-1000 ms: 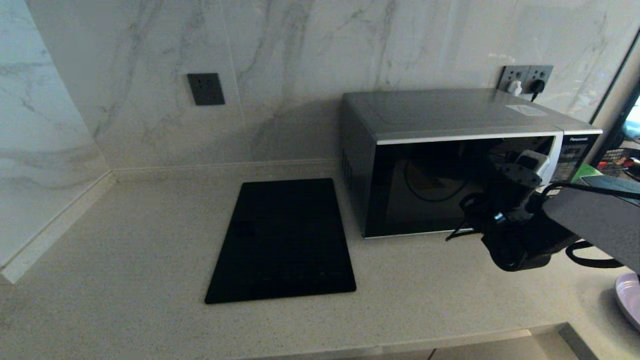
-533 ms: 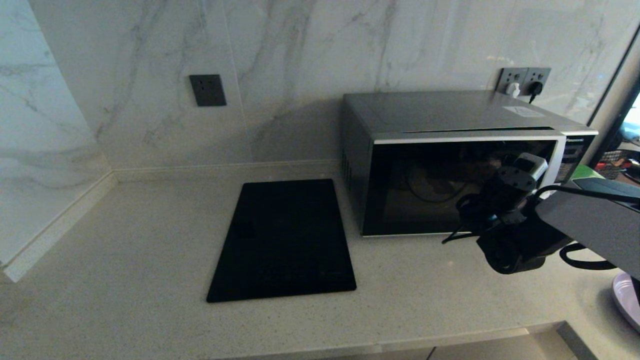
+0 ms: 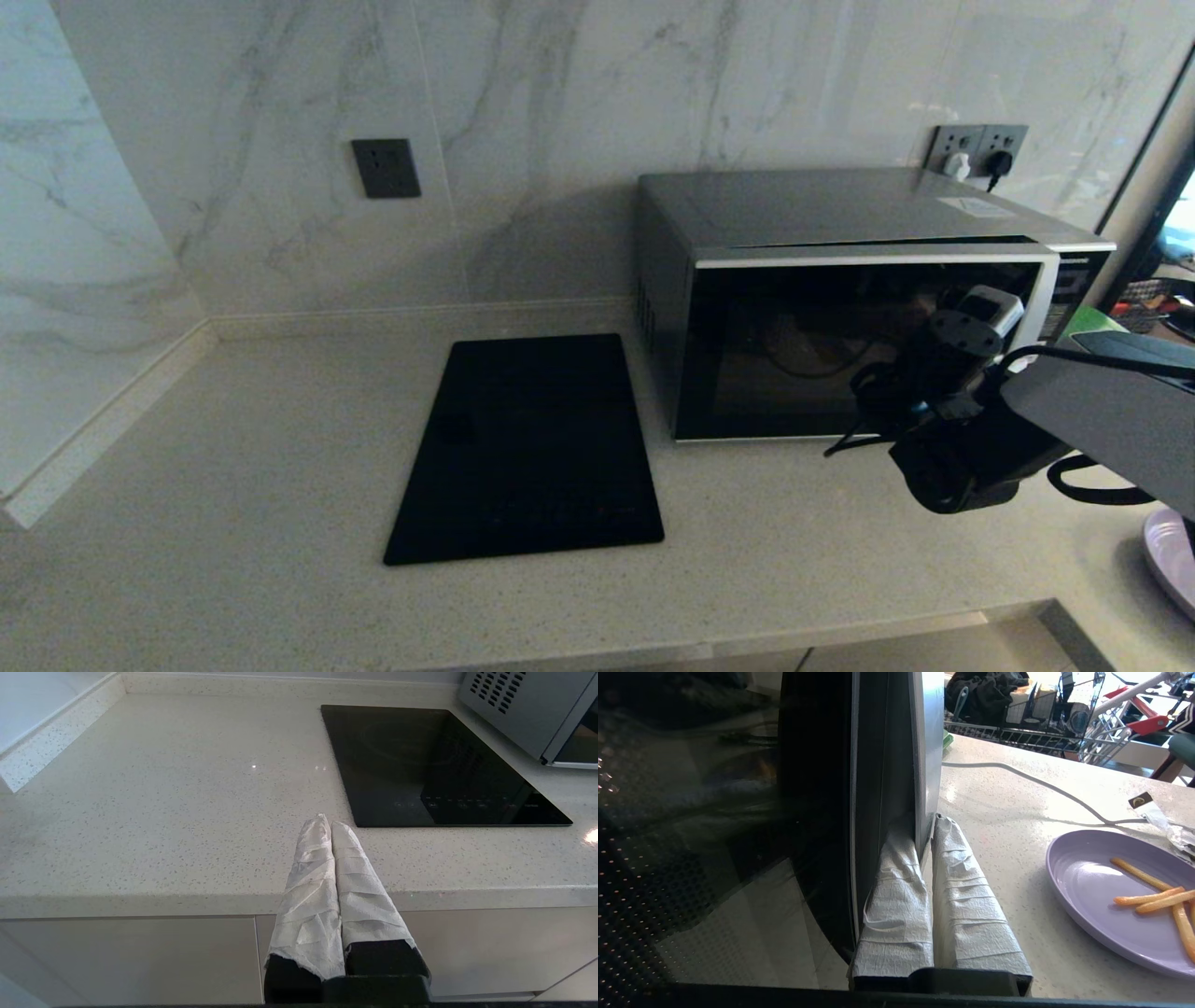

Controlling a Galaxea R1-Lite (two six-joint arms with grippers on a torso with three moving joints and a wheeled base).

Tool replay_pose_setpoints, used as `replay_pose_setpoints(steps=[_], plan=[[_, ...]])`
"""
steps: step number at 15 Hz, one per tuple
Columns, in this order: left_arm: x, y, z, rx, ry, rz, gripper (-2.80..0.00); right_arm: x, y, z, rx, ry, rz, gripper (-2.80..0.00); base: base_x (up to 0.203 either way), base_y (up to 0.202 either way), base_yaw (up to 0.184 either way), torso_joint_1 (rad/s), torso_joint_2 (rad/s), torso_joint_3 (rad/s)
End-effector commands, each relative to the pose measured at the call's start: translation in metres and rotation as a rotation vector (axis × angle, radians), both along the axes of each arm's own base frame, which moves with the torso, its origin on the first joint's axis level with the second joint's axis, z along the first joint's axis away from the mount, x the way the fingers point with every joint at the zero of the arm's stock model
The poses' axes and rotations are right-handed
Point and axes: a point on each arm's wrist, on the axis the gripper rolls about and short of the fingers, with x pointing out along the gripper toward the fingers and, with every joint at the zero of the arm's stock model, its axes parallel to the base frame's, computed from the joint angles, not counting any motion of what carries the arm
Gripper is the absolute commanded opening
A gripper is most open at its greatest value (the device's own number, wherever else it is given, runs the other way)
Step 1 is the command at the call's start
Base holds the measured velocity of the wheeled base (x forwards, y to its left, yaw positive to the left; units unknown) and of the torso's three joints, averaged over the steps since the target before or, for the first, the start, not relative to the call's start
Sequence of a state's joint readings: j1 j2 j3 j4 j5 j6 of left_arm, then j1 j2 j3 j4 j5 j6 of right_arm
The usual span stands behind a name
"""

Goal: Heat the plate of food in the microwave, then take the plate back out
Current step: Open the microwave oven

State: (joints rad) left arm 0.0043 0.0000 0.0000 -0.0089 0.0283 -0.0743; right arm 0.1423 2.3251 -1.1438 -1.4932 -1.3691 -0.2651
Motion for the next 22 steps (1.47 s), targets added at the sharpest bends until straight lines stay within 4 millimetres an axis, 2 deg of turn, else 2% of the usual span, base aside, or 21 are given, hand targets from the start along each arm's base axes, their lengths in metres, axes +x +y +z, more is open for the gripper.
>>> replay_pose_setpoints(steps=[1, 7, 12, 13, 18, 22], plan=[[0.000, 0.000, 0.000, -0.001, 0.001, 0.001, -2.80, -0.005, 0.004, 0.006, 0.003, -0.013, 0.007, -2.80, 0.000, 0.000, 0.000, 0.000, 0.00, 0.000], [0.000, 0.000, 0.000, -0.001, 0.001, 0.001, -2.80, -0.013, 0.009, 0.008, 0.003, -0.011, 0.023, -2.80, 0.000, 0.000, 0.000, 0.000, 0.00, 0.000], [0.000, 0.000, 0.000, -0.001, 0.001, 0.001, -2.80, -0.021, 0.023, 0.004, -0.002, 0.018, 0.058, -2.80, 0.000, 0.000, 0.000, 0.000, 0.00, 0.000], [0.000, 0.000, 0.000, -0.001, 0.001, 0.001, -2.80, -0.022, 0.025, 0.007, -0.001, 0.012, 0.064, 0.00, 0.000, 0.000, 0.000, 0.000, 0.00, 0.000], [0.000, 0.000, 0.000, -0.001, 0.001, 0.001, -2.80, -0.030, 0.039, 0.017, 0.004, -0.010, 0.103, 0.00, 0.000, 0.000, 0.000, 0.000, 0.00, 0.000], [0.000, 0.000, 0.000, -0.001, 0.001, 0.001, -2.80, -0.049, 0.060, 0.034, 0.011, -0.039, 0.167, 0.00, 0.000, 0.000, 0.000, 0.000, 0.00, 0.000]])
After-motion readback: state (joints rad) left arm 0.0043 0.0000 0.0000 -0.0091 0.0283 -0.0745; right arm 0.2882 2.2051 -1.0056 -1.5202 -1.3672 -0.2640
